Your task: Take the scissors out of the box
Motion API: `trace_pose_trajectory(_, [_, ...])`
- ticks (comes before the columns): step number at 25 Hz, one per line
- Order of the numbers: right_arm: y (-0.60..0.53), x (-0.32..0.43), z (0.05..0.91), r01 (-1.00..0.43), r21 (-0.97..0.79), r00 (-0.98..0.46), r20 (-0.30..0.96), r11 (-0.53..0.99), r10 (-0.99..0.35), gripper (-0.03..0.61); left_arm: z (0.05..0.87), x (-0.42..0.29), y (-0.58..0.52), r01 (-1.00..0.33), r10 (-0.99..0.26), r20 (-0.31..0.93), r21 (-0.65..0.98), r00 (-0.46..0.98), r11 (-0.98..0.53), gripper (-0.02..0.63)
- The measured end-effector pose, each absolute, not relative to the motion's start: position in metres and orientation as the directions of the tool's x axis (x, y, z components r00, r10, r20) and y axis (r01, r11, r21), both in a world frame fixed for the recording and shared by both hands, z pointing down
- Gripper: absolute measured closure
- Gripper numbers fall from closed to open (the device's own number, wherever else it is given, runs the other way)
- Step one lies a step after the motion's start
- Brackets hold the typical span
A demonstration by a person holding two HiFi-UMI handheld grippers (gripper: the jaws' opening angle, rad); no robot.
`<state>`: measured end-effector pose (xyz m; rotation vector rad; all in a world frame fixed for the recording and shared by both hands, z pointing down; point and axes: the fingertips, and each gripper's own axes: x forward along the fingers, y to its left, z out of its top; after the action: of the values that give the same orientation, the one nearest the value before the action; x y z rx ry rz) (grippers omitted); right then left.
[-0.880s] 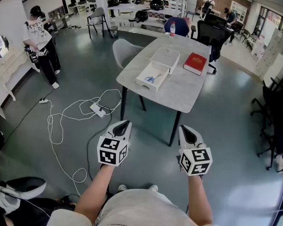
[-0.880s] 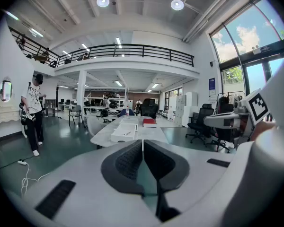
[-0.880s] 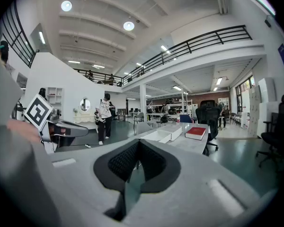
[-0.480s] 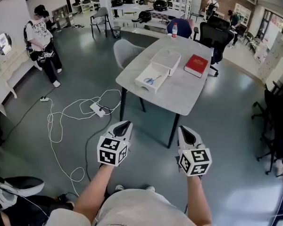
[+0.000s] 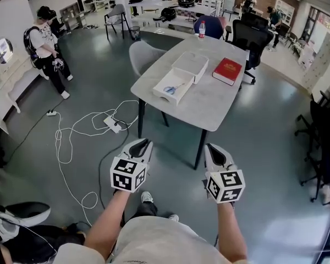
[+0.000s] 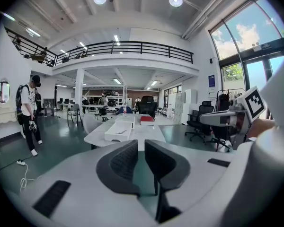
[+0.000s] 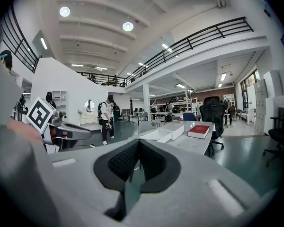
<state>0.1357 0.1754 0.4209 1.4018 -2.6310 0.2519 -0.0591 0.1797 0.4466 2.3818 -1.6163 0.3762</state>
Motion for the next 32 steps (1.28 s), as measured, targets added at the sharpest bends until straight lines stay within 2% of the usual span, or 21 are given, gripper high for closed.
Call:
trace_pose_trajectory(7, [0.158, 0.136, 0.422, -0.838, -0.069, -0.541, 0.224, 0.541, -0.81, 0.574, 0.445, -0.059, 0.152, -0.923, -0.865, 0.334, 0.052, 0.375, -0.38, 0.584])
trace_pose_trajectory(23, [0.031, 0.11, 0.428, -0.874, -0.068, -0.48, 0.258, 0.48, -0.838, 0.574, 0.461, -0.076, 0.009, -0.877, -0.802, 0.367, 0.096, 0.472, -0.472, 0.5])
trace_pose_trajectory(32, [-0.045, 0.082, 0.43, -0.898, -0.058, -0.434, 0.28, 0.436, -0.856, 0.574, 0.471, -0.094, -0.073, -0.833, -0.746, 0.387, 0.124, 0.542, -0.54, 0.497])
